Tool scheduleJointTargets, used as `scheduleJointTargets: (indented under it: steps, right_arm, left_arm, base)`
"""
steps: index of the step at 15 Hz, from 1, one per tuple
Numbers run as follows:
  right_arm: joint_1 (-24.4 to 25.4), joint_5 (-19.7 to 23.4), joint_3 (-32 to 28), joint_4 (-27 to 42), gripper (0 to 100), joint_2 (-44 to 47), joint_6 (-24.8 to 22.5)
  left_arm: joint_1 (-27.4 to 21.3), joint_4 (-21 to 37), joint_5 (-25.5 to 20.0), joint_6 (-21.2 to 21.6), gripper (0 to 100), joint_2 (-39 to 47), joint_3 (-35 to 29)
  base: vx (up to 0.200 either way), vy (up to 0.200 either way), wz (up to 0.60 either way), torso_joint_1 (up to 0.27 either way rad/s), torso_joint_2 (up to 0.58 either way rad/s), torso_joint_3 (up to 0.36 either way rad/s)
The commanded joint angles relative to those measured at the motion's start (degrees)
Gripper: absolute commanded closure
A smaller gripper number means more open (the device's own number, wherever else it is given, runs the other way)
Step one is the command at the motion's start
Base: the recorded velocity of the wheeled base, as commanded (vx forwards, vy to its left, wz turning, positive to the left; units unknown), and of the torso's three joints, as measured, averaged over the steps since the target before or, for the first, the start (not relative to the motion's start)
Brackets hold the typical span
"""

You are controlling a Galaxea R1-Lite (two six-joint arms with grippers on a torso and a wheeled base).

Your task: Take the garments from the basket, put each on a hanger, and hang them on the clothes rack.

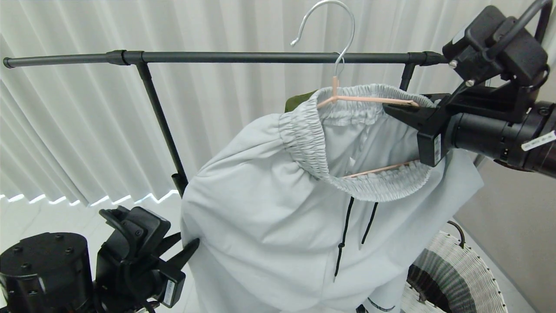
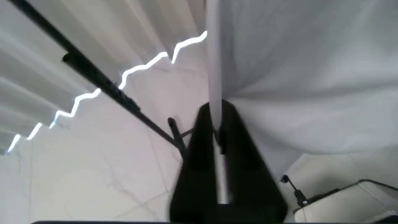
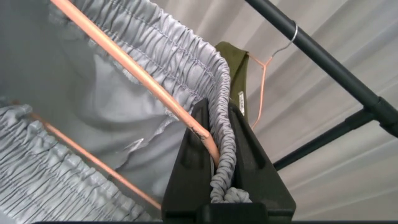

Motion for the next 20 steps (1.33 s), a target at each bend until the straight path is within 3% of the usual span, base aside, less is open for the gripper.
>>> scheduleJointTargets:
  steps: [1,5,11,12,17,20]
  right_arm:
    - [-0.26,-0.06,0.05,0.04,100,-0.89,0.13]
    - [-3.51,-0.06,-0.04,0.3,100,-2.21,0.39]
    - [-4.04,-0.06,-0.21,0.3,100,-1.77,1.0]
    - [-4.04,-0.14,-0.12,0.3,100,-1.77,1.0]
    - [-4.04,-1.81,-0.04,0.56,100,-1.59,1.8]
    - [-4.12,-5.24,0.14,1.44,100,-1.33,3.82]
  left_arm:
    - [1.45,0.02,0.16,-0.03,100,0.16,0.39]
    - [9.97,0.02,0.07,0.32,100,-0.02,2.06]
    - [9.01,-0.07,0.07,1.99,100,-2.83,3.03]
    - [9.01,-0.07,-0.1,2.16,0,-3.53,3.38]
    - [9.01,-0.07,-0.1,2.16,0,-8.81,6.19]
    - [9.62,-0.07,0.43,2.78,0,-11.01,3.29]
  base:
    - [0.0,0.0,0.0,0.0,0.0,0.0]
    - [0.0,0.0,0.0,0.0,0.0,0.0]
    - [0.0,0.0,0.0,0.0,0.0,0.0]
    - [0.0,0.0,0.0,0.0,0.0,0.0]
    - [0.0,0.0,0.0,0.0,0.0,0.0]
    - [0.0,0.0,0.0,0.0,0.0,0.0]
